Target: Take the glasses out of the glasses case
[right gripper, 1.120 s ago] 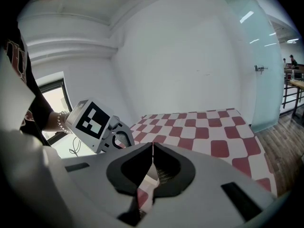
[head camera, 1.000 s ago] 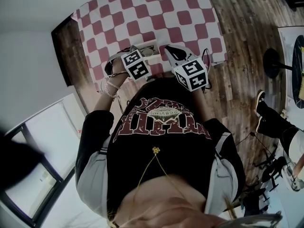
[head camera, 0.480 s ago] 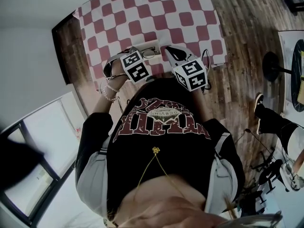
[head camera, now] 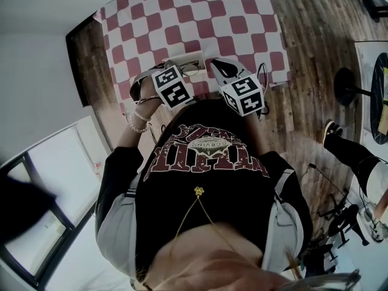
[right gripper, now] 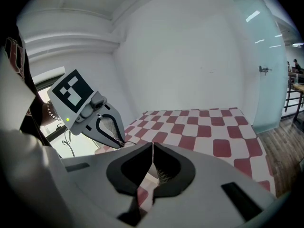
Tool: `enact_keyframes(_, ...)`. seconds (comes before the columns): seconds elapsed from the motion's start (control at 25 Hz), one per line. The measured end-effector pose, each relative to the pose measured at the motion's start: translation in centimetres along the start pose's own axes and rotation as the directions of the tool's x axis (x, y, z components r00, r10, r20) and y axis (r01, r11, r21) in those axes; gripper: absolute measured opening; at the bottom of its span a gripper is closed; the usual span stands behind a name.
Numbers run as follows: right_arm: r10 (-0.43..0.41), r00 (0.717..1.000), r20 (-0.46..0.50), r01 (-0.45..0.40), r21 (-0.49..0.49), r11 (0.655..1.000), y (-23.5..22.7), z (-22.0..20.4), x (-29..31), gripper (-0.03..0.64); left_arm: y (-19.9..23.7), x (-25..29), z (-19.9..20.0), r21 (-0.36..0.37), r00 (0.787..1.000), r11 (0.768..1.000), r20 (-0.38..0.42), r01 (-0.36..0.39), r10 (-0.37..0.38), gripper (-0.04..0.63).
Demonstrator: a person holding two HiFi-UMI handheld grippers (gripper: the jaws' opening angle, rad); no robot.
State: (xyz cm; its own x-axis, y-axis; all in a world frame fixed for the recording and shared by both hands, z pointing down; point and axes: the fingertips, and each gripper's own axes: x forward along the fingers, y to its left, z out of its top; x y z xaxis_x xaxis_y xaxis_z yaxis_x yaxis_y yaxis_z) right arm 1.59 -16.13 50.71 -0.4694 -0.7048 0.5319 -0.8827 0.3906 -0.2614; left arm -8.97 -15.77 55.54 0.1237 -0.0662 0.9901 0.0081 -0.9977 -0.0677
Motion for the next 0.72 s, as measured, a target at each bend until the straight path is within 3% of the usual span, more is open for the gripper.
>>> enact_keyframes(0.72, 0.009, 1.0, -0.004, -0.009, -0.009, 1.0, 0.1, 0.4, 0.4, 0.02, -1.0, -3.2, 0.2, -0.011, 0.999, 0.999, 0.013, 0.035, -0.035, 0.028)
